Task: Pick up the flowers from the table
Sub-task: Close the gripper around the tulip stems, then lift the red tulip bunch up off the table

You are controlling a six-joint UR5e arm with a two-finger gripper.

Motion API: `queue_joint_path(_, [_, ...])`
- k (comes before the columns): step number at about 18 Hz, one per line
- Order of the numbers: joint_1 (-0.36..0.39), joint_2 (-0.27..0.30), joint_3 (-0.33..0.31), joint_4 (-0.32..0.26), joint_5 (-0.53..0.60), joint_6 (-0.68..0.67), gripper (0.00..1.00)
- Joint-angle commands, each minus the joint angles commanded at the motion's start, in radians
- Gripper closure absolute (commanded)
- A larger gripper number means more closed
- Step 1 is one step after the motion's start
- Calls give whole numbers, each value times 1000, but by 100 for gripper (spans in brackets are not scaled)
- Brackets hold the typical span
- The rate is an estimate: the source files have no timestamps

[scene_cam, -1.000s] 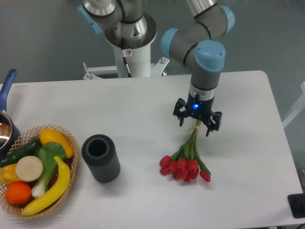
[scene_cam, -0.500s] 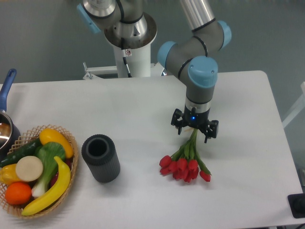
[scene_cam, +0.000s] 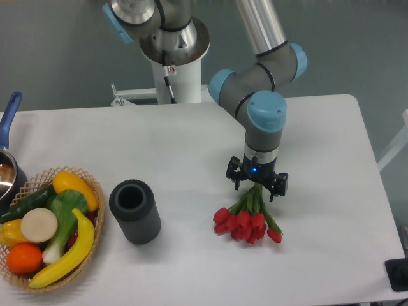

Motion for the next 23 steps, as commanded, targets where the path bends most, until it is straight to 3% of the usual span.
queue_joint_path(13, [5, -25, 11, -2, -5, 2, 0])
queue_joint_path(19, [6, -38, 18, -2, -6, 5, 20])
queue_joint_path(23, [9, -40, 25, -3, -9, 3, 45])
